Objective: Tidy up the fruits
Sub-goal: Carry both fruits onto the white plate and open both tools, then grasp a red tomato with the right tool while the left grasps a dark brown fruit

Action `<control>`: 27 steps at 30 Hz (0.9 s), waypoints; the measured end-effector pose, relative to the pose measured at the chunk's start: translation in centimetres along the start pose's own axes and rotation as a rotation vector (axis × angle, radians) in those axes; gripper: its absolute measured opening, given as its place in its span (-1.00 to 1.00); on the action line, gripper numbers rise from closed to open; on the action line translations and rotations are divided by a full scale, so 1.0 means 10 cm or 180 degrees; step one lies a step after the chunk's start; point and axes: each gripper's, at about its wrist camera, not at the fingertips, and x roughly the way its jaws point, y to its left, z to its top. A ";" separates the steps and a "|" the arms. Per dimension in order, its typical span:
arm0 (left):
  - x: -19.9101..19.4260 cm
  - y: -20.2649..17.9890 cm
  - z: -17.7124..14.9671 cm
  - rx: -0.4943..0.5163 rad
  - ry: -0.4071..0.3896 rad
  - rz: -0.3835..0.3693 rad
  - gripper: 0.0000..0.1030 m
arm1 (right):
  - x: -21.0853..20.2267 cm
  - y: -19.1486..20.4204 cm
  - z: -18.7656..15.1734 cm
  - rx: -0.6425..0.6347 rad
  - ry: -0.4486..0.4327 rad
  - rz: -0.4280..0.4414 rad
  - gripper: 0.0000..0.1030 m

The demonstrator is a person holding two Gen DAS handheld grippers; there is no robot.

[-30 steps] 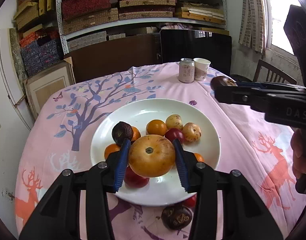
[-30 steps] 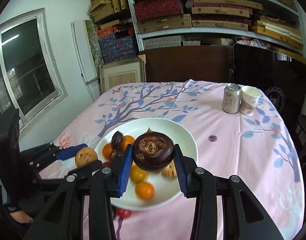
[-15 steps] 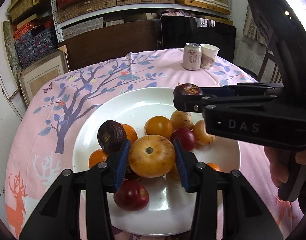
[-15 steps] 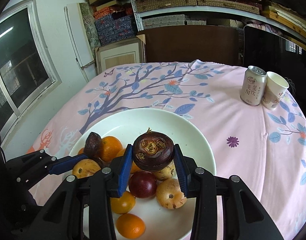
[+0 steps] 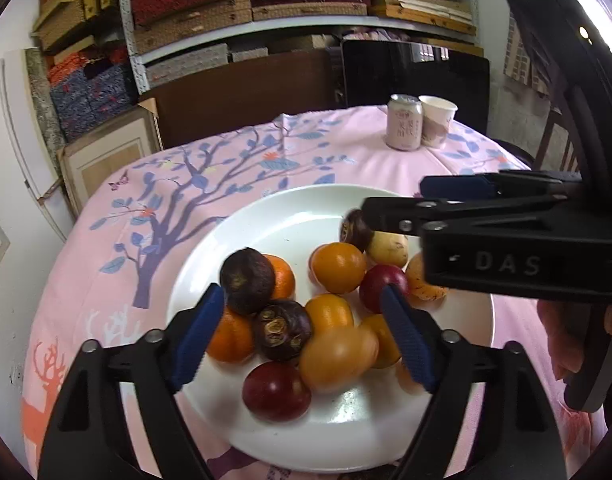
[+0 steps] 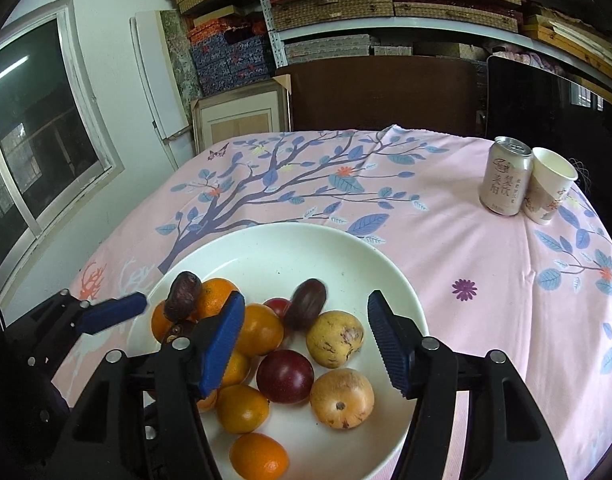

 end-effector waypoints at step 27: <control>-1.38 0.00 -0.66 -0.0086 -0.0352 0.0129 0.89 | -1.43 0.42 -0.98 0.0239 -0.0236 0.0203 0.25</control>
